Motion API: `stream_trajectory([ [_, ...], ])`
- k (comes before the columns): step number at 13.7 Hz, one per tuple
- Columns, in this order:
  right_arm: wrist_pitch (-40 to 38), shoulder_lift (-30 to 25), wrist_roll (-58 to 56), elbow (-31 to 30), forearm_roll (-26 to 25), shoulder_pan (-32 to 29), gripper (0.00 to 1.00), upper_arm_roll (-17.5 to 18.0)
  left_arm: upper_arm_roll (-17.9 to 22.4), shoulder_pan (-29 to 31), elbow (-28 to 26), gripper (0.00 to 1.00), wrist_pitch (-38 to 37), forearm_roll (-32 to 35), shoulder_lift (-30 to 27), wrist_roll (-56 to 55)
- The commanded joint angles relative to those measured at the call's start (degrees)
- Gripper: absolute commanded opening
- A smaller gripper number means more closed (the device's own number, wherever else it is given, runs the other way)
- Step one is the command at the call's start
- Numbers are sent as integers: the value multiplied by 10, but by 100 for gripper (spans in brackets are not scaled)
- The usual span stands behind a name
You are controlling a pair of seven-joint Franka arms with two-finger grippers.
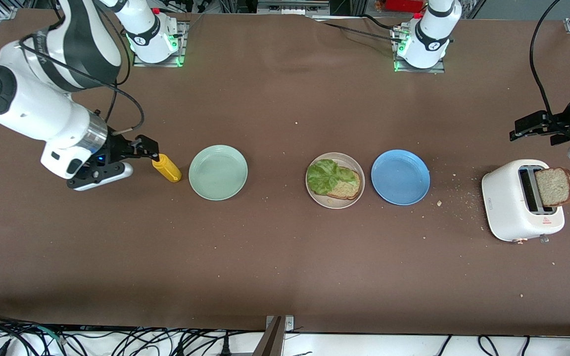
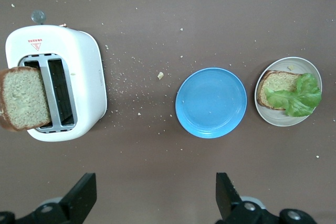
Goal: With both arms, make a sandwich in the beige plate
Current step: 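Withdraw the right gripper while the left gripper reaches the toaster bread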
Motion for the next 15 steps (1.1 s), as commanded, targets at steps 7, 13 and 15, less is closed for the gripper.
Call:
stream_trajectory([
  [7, -100, -63, 62, -22, -55, -14, 100, -37, 1, 0, 5, 100, -2, 46, 8, -1],
  [13, -192, -72, 85, 26, -68, -9, 100, -77, 5, 70, 10, 100, 89, 108, 56, 35],
  [15, -203, -69, 87, 44, -69, -10, 100, -79, 5, 97, 10, 100, 151, 111, 88, 93],
])
